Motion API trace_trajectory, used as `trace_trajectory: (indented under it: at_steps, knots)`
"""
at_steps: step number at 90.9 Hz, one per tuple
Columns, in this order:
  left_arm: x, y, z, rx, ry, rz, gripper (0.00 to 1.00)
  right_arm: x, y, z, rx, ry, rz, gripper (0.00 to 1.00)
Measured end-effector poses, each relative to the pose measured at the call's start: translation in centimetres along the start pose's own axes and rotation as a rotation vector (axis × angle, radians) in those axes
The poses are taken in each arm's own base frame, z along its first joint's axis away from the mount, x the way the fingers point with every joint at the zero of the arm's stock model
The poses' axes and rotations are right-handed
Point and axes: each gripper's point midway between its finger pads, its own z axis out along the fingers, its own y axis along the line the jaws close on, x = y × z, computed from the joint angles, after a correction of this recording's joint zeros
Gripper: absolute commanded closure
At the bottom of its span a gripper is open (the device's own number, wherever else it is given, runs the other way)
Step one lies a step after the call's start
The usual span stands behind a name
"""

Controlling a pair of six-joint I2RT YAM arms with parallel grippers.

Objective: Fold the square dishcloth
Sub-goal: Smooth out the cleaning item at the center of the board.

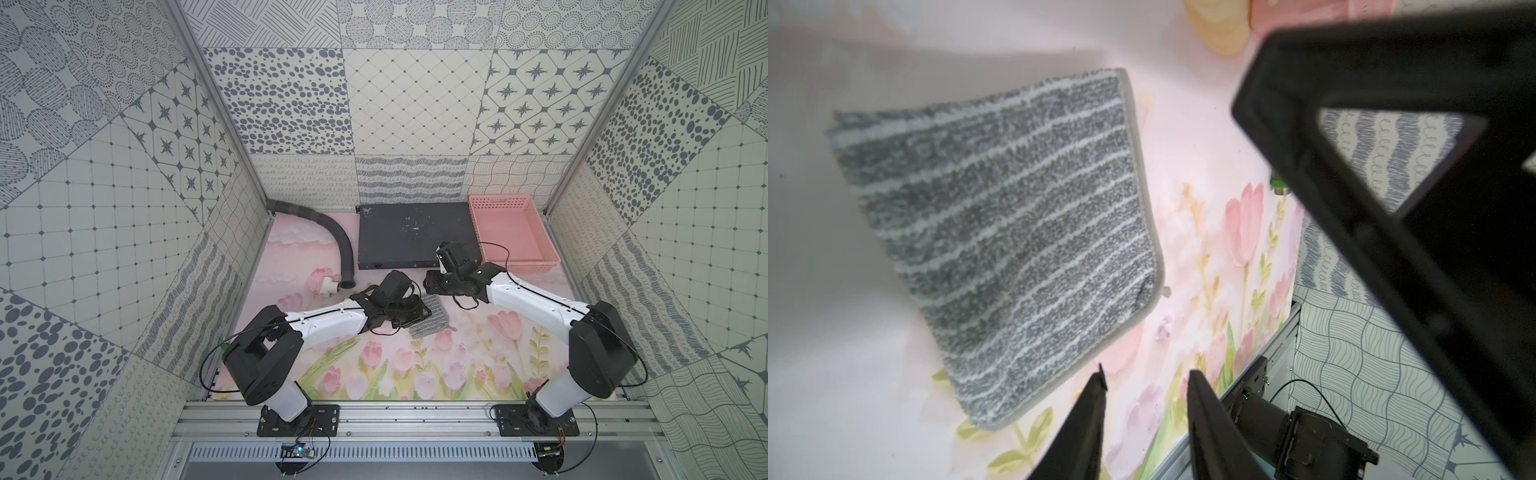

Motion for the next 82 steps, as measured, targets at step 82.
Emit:
trace_trajectory:
  at_steps: [82]
  knots:
    - [-4.7,5.9,2.9,-0.089,0.001,-0.115,0.79,9.7,-1.3,0.6,-0.172,0.196,0.164,0.29]
